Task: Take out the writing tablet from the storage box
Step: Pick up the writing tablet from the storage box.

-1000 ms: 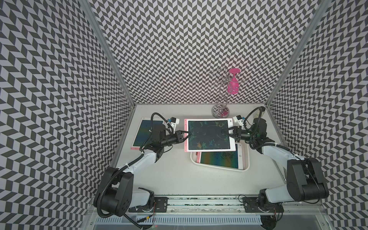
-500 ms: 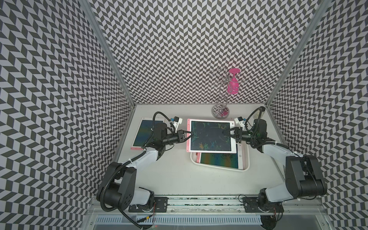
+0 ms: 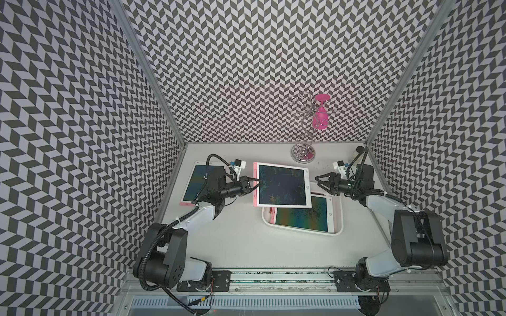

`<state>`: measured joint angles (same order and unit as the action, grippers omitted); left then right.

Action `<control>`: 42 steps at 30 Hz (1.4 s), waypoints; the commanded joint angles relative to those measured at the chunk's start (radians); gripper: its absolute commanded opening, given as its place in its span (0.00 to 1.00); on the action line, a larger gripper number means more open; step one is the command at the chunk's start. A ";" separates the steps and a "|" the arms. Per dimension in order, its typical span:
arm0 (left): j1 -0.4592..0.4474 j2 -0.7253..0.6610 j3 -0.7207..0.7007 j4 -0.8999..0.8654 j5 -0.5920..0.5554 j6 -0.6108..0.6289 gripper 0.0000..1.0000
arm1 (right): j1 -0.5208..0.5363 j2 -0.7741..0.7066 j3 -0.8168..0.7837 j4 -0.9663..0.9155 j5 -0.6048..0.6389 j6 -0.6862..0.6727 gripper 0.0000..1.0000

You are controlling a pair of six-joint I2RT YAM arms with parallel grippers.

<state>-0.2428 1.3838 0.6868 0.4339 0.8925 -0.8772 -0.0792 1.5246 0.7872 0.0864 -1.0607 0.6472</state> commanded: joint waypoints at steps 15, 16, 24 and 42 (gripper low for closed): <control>0.008 -0.108 -0.028 0.260 -0.226 -0.283 0.00 | 0.042 -0.323 -0.350 0.334 0.107 0.331 0.66; 0.000 -0.119 -0.038 0.261 -0.255 -0.292 0.00 | 0.068 -0.349 -0.376 0.378 0.127 0.367 0.66; -0.079 -0.209 -0.106 0.251 -0.462 -0.336 0.00 | 0.275 -0.369 -0.407 0.607 0.285 0.533 0.58; -0.133 -0.213 -0.154 0.301 -0.539 -0.407 0.00 | 0.493 -0.115 -0.344 0.982 0.405 0.725 0.50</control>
<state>-0.3645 1.1820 0.5301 0.6434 0.3672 -1.2625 0.3935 1.3766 0.4095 0.9089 -0.6769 1.3121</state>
